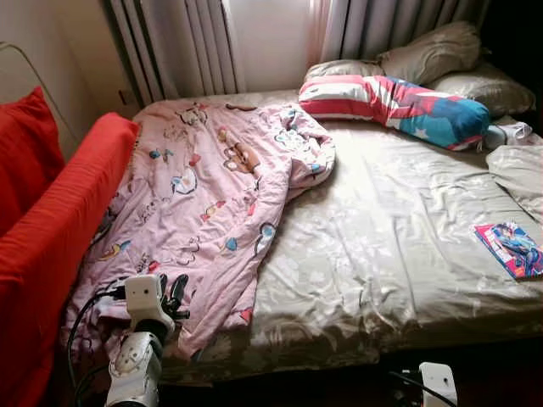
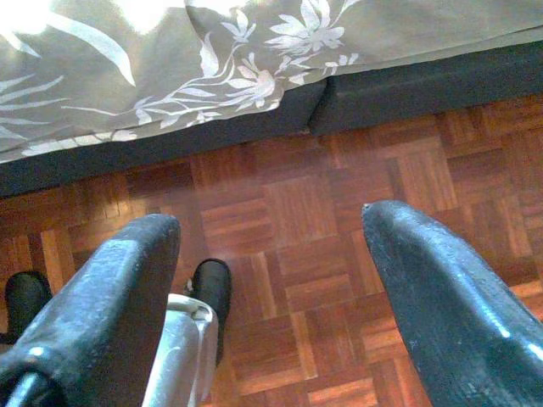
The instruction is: Clean up the room
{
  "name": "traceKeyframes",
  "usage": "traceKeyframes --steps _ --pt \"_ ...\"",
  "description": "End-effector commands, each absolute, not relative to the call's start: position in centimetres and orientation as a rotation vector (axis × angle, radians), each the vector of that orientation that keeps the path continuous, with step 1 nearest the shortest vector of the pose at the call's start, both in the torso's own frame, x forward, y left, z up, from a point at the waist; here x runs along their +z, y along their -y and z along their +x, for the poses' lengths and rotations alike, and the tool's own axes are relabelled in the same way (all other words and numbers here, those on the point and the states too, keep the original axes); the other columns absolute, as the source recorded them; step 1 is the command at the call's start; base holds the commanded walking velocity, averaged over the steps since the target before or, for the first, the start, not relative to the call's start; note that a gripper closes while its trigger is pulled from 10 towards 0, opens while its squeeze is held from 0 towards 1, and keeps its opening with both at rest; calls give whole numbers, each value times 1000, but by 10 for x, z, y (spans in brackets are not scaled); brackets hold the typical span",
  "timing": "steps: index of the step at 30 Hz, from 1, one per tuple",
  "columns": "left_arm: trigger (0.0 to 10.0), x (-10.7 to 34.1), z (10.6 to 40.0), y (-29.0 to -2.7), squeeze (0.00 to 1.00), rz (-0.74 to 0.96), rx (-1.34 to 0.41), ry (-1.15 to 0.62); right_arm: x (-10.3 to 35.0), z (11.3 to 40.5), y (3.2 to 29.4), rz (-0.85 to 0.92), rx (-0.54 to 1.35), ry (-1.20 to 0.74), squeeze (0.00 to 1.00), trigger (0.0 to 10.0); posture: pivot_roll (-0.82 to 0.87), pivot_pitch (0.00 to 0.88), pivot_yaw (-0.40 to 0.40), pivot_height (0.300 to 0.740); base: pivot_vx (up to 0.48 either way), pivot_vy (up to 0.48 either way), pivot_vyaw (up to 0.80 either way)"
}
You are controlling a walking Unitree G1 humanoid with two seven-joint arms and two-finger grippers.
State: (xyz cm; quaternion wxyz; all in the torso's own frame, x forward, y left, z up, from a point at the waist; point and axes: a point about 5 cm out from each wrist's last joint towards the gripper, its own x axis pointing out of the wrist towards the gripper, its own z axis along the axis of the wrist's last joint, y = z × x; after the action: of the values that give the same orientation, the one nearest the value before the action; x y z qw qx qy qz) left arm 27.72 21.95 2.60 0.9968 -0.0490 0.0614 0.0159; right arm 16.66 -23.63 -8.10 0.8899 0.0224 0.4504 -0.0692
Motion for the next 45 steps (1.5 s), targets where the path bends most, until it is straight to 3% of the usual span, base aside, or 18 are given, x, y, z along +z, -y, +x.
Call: traceKeyframes --steps 1,13,23,45 --pt "10000 28 279 -221 0 -106 35 -121 -82 164 236 44 -131 -949 0 10000 -29 0 12 700 0 0 0" --pt "10000 30 280 -220 0 -107 32 -120 -83 163 238 15 -108 -970 0 10000 -27 0 8 700 0 0 0" --pt "10000 30 280 -216 0 -105 19 -122 -83 163 237 12 -87 -969 0 10000 -20 0 7 630 0 0 0" --pt "10000 32 279 -214 0 -103 12 -124 -81 165 237 35 -92 -951 0 10000 -1 2 6 630 0 0 0"
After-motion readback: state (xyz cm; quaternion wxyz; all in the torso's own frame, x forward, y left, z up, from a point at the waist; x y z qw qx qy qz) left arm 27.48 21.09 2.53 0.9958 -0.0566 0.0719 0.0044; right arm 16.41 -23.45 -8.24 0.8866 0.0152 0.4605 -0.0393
